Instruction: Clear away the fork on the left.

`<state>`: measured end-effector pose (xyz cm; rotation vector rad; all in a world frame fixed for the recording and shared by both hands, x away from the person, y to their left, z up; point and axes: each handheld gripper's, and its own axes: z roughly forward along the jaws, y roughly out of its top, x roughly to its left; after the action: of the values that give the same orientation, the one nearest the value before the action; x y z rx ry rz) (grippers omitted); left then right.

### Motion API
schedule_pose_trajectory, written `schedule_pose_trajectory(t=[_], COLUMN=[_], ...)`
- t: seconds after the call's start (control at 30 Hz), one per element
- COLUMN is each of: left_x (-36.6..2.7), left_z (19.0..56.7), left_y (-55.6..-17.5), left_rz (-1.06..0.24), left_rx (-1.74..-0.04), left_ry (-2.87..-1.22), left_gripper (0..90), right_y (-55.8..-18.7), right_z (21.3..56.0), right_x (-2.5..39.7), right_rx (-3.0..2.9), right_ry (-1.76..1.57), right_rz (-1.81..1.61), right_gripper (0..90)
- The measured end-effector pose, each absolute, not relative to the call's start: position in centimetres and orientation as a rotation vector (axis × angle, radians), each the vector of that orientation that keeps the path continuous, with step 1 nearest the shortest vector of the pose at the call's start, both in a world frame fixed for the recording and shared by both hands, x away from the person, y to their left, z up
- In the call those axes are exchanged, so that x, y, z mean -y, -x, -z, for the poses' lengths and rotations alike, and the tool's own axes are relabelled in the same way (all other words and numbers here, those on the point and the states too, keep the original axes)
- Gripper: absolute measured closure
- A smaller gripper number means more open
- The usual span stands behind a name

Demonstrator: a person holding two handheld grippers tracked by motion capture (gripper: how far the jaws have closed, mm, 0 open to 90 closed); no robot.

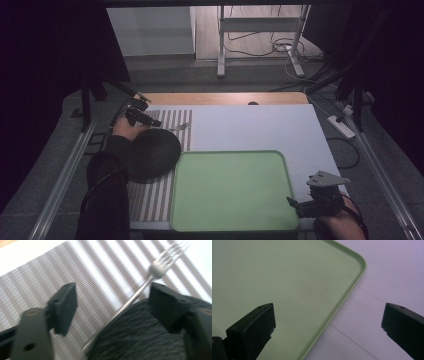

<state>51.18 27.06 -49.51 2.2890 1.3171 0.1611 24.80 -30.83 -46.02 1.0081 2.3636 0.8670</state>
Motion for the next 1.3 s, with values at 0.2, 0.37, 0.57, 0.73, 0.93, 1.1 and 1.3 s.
schedule_pose_trajectory(t=[0.2,0.37,0.57,0.73,0.93,1.1,1.3], left_x=[-24.1,-22.2,-20.3,-20.1,-21.0,-22.9,-25.0], left_z=[50.4,51.0,52.2,52.3,51.8,51.4,51.6], left_y=[-52.0,-52.7,-53.5,-53.7,-53.7,-53.7,-53.4], left_rz=[-0.123,-0.116,-0.111,-0.115,-0.132,-0.150,-0.161], left_rx=[-1.244,-1.245,-1.260,-1.270,-1.272,-1.281,-1.294], left_ry=[-2.398,-2.443,-2.552,-2.573,-2.554,-2.509,-2.432], left_gripper=[0.6,0.0,0.0,0.7,14.7,43.3,74.4], right_y=[-24.8,-24.8,-24.7,-24.7,-24.7,-24.7,-24.7], right_z=[46.0,46.0,46.0,46.0,46.0,46.0,46.0], right_x=[30.8,30.8,30.9,30.9,30.9,30.9,30.8], right_rx=[-2.365,-2.365,-2.367,-2.367,-2.369,-2.371,-2.373], right_ry=[-1.007,-1.003,-1.000,-0.996,-0.992,-0.989,-0.985], right_rz=[-0.867,-0.870,-0.873,-0.875,-0.875,-0.874,-0.872], right_gripper=[0.0,0.0,0.0,0.0,0.0,0.0,0.0])
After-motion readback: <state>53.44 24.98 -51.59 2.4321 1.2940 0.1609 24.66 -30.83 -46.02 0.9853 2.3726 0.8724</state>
